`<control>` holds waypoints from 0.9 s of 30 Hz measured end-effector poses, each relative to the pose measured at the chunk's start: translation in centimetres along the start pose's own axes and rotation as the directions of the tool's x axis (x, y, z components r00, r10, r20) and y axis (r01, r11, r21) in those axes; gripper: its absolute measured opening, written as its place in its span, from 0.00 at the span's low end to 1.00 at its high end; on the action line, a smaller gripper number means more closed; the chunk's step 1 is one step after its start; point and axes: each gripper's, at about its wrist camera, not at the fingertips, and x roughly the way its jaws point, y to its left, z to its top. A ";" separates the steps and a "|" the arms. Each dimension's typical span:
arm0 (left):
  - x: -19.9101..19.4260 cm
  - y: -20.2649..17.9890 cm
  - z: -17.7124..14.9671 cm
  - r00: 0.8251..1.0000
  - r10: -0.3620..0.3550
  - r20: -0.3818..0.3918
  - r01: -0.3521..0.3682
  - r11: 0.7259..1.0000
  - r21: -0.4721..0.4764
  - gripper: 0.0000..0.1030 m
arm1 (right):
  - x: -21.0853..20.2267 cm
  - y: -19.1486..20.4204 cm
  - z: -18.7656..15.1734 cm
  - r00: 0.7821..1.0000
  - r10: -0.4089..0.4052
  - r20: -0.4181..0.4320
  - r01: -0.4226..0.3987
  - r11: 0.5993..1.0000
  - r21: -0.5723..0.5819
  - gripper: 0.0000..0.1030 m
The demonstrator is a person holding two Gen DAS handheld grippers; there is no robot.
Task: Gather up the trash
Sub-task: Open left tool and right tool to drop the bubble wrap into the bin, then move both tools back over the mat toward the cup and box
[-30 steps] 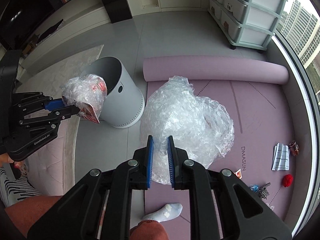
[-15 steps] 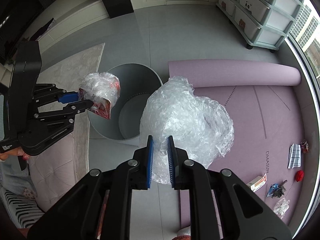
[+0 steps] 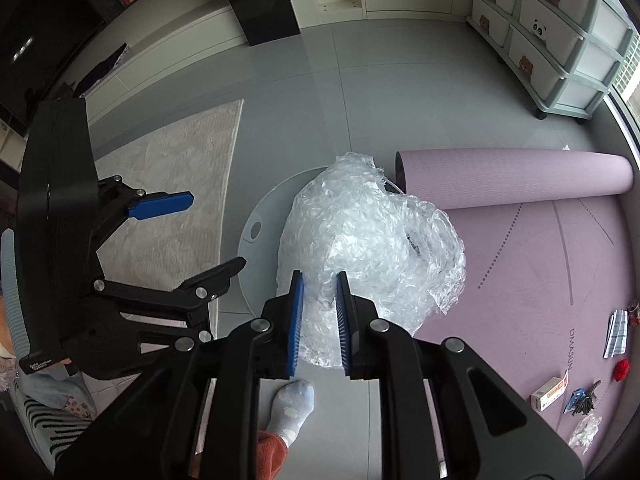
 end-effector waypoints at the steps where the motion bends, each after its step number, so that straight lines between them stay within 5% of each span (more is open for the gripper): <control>1: -0.1 0.2 -0.2 1.000 0.000 -0.002 0.000 1.000 -0.002 0.70 | 0.1 0.2 0.3 1.000 0.000 0.007 0.000 1.000 -0.008 0.41; 3: -0.4 0.3 -0.6 1.000 0.002 -0.007 -0.002 1.000 -0.002 0.70 | 0.4 0.7 0.5 1.000 0.010 0.021 -0.009 0.999 -0.030 0.52; 7: -0.7 -0.1 -0.9 1.000 0.001 -0.015 0.000 1.000 0.013 0.70 | 0.4 0.7 0.3 1.000 -0.009 0.027 0.011 0.998 -0.058 0.52; 15: -1.6 -3.9 0.6 0.999 -0.035 -0.016 0.037 0.996 0.087 0.70 | -1.8 -3.7 -3.4 0.997 -0.075 0.017 0.073 0.993 0.092 0.52; 21: -2.3 -11.8 3.8 0.995 -0.097 -0.004 0.096 0.970 0.222 0.74 | -6.2 -11.1 -9.5 0.986 -0.169 0.010 0.159 0.948 0.276 0.54; 27: -2.9 -23.5 5.6 0.985 -0.171 -0.010 0.162 0.908 0.386 0.74 | -11.2 -20.2 -17.9 0.964 -0.264 -0.016 0.244 0.864 0.439 0.55</control>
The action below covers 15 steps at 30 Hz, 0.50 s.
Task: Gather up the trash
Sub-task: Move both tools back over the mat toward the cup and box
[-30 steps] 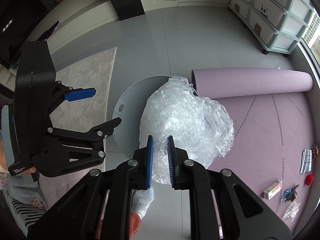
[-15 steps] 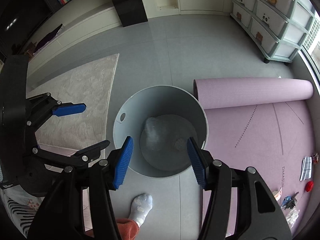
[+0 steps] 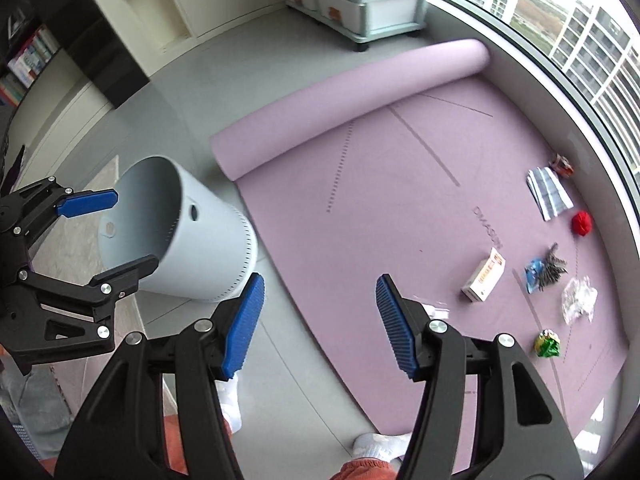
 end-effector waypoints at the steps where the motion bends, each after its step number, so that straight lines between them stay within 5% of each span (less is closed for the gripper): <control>1: 0.3 -1.9 1.0 1.000 -0.010 0.004 0.010 1.000 0.027 0.74 | -0.4 -2.2 -0.5 1.000 -0.012 0.000 0.012 1.000 0.025 0.55; 8: 2.9 -14.5 7.1 0.997 -0.069 -0.014 0.071 0.990 0.126 0.74 | -2.4 -15.8 -4.2 0.998 -0.063 -0.020 0.066 0.989 0.134 0.55; 15: 6.4 -21.7 9.8 0.994 -0.102 -0.040 0.107 0.985 0.138 0.74 | -1.9 -24.2 -5.5 0.995 -0.101 -0.021 0.103 0.979 0.174 0.55</control>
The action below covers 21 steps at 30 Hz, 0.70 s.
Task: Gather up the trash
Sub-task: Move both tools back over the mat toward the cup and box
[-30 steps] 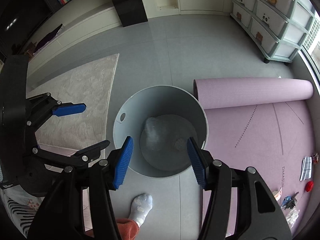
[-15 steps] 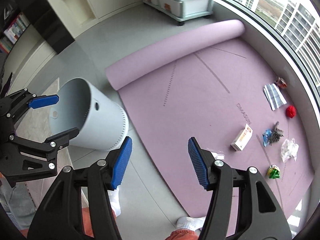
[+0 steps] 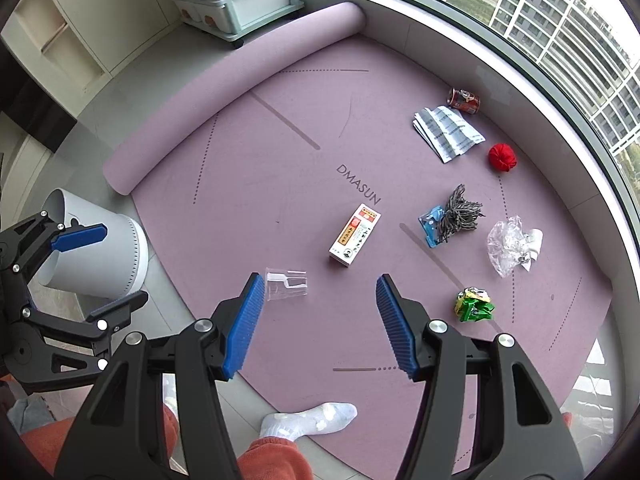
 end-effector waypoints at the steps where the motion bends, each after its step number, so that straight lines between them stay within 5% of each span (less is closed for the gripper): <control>1: 0.5 -0.4 0.1 1.000 -0.003 -0.003 0.003 1.000 0.004 0.74 | 0.5 -0.6 0.1 1.000 -0.003 0.002 0.003 1.000 0.002 0.55; 12: 9.3 -1.4 -1.6 0.997 -0.055 -0.059 0.058 0.996 0.066 0.74 | 9.7 -1.9 0.9 1.000 -0.008 -0.007 0.009 0.995 0.102 0.55; 21: 22.2 -2.9 -5.5 0.994 -0.076 -0.082 0.085 0.990 0.115 0.74 | 23.2 -3.1 -0.5 0.999 -0.042 -0.014 0.044 0.978 0.206 0.61</control>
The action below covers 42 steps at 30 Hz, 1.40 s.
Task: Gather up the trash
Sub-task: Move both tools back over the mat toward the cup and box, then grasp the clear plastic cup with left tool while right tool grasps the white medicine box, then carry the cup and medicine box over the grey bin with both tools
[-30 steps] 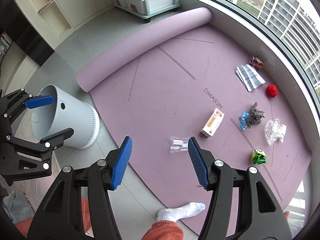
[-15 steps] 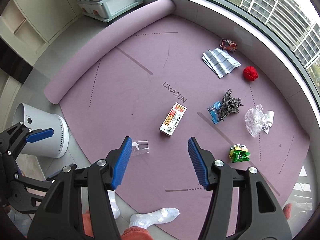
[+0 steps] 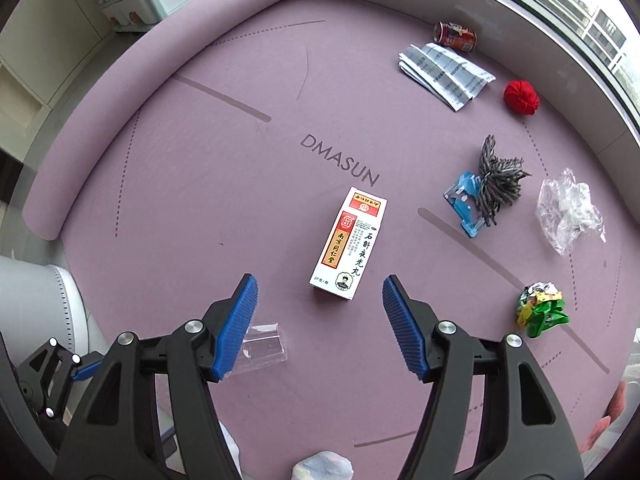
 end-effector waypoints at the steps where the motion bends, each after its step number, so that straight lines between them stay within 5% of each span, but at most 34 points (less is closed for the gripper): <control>1: 1.4 -0.2 -0.2 1.000 0.006 0.005 -0.006 1.000 0.005 0.74 | 1.7 -0.1 -0.2 1.000 0.002 -0.007 -0.002 1.000 0.007 0.61; 8: 9.4 -1.3 -1.1 1.000 0.001 0.027 -0.001 1.000 0.023 0.74 | 10.5 -0.6 -1.2 0.999 -0.036 -0.025 0.036 0.999 -0.005 0.61; 14: 11.6 -2.7 -1.4 0.998 -0.014 0.057 0.012 0.999 0.044 0.71 | 13.8 -1.2 -2.4 0.998 -0.052 -0.047 0.051 0.999 -0.020 0.60; 17: 11.6 -3.1 -0.9 0.997 -0.044 0.061 0.041 0.998 0.052 0.49 | 13.8 -0.9 -2.6 0.997 -0.058 -0.046 0.056 0.997 -0.049 0.52; 19: 11.6 -3.3 -0.5 0.996 -0.069 0.058 0.065 0.996 0.057 0.25 | 13.5 -0.7 -2.6 0.997 -0.056 -0.044 0.054 0.997 -0.053 0.52; 21: 11.8 -3.6 -0.1 0.994 -0.096 0.058 0.091 0.993 0.075 0.15 | 13.0 -0.7 -2.4 0.998 -0.046 -0.039 0.044 0.998 -0.048 0.51; 31: 5.6 -1.8 1.7 0.994 -0.073 0.080 0.069 0.996 0.056 0.10 | 7.2 0.3 -0.4 1.000 -0.015 -0.024 0.013 0.997 -0.082 0.51; 42: -7.7 2.3 2.6 0.997 -0.003 0.073 0.009 0.995 -0.095 0.10 | -6.0 4.4 2.5 0.999 0.044 -0.027 -0.049 0.970 -0.238 0.51</control>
